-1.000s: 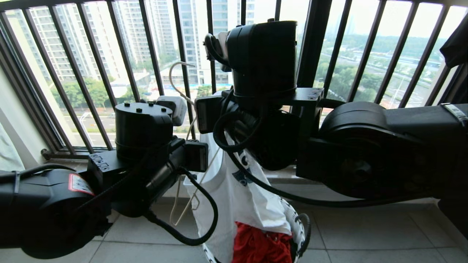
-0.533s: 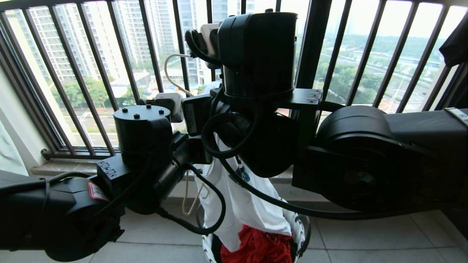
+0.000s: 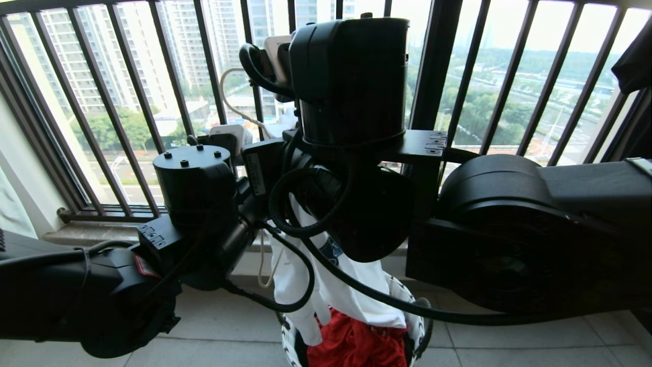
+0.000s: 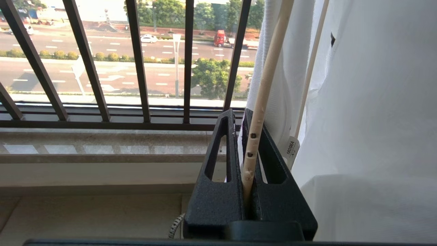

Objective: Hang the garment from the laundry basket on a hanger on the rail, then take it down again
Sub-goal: Hang the clothes on the clothes rack

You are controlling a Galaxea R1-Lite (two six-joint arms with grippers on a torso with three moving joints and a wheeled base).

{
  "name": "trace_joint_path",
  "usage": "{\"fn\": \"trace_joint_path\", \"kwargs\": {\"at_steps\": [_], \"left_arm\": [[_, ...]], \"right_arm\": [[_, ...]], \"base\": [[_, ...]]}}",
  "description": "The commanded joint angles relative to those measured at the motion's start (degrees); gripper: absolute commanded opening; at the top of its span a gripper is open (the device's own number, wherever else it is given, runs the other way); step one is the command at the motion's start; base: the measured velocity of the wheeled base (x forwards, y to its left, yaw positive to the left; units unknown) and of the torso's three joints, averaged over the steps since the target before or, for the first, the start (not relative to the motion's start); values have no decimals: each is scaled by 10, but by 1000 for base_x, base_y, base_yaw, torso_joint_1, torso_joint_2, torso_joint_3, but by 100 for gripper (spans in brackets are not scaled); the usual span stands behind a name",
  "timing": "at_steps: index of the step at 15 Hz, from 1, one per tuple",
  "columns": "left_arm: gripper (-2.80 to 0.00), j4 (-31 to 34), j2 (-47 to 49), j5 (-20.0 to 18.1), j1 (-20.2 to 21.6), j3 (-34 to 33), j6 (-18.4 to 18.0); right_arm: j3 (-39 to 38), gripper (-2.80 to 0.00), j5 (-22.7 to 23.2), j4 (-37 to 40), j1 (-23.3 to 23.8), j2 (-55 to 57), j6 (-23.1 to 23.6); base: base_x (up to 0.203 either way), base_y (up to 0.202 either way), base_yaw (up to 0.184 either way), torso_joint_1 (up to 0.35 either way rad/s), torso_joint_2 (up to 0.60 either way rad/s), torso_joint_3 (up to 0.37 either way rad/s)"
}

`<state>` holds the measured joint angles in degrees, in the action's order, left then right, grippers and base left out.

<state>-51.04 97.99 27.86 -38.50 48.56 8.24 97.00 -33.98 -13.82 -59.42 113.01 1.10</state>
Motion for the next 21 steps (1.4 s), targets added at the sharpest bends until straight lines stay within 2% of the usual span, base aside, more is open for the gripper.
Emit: {"fn": "trace_joint_path", "kwargs": {"at_steps": [1,15,21], "left_arm": [[-280,-3,-4,1,7,3,1],[-280,-4,-26,1,15,11,4],[-280,-4,-46,-7,15,10,5]], "right_arm": [[-7,-280,-3,0,-1,-2,0],[-22,-280,-7,0,-12,-8,12],[-23,-280,-27,1,-12,-22,35]], "base": [[0,0,0,0,0,0],[0,0,0,0,0,0],[0,0,0,0,0,0]]}}
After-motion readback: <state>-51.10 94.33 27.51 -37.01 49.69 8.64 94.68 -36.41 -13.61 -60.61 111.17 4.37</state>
